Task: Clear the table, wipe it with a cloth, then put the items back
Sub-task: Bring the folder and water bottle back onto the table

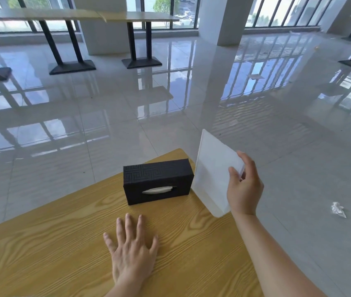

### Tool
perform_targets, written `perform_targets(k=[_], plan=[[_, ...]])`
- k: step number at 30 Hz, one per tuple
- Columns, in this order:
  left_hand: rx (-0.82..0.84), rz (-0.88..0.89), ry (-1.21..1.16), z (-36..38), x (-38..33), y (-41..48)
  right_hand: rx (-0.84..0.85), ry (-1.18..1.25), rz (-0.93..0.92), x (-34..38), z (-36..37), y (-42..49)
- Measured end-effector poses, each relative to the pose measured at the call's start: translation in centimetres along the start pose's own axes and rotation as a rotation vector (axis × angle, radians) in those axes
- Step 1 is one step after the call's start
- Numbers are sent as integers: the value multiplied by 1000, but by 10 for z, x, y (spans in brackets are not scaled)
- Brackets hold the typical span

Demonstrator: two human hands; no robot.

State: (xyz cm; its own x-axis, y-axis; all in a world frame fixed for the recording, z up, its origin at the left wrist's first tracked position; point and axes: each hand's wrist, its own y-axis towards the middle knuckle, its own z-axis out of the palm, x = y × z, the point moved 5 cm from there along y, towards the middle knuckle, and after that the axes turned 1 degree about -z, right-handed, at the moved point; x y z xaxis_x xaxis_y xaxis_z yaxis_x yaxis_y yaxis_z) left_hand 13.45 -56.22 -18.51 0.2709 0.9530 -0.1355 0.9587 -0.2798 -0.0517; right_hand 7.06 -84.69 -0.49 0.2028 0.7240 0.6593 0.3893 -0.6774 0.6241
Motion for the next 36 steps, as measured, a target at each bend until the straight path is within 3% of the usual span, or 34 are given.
perform_targets(k=[8,20,27,36], plan=[[-19,2,-6,1,0,0,-8,32,-33,-10,17,-11],[-7,-19,-9,3,-2,5,279,224,289,-33,36,-2],[8,-1,-5,4,-3,7,390,-23,255,-42,47,-2],[181,5,104,-8,-7,6,408,-24,259,-36,69,7]])
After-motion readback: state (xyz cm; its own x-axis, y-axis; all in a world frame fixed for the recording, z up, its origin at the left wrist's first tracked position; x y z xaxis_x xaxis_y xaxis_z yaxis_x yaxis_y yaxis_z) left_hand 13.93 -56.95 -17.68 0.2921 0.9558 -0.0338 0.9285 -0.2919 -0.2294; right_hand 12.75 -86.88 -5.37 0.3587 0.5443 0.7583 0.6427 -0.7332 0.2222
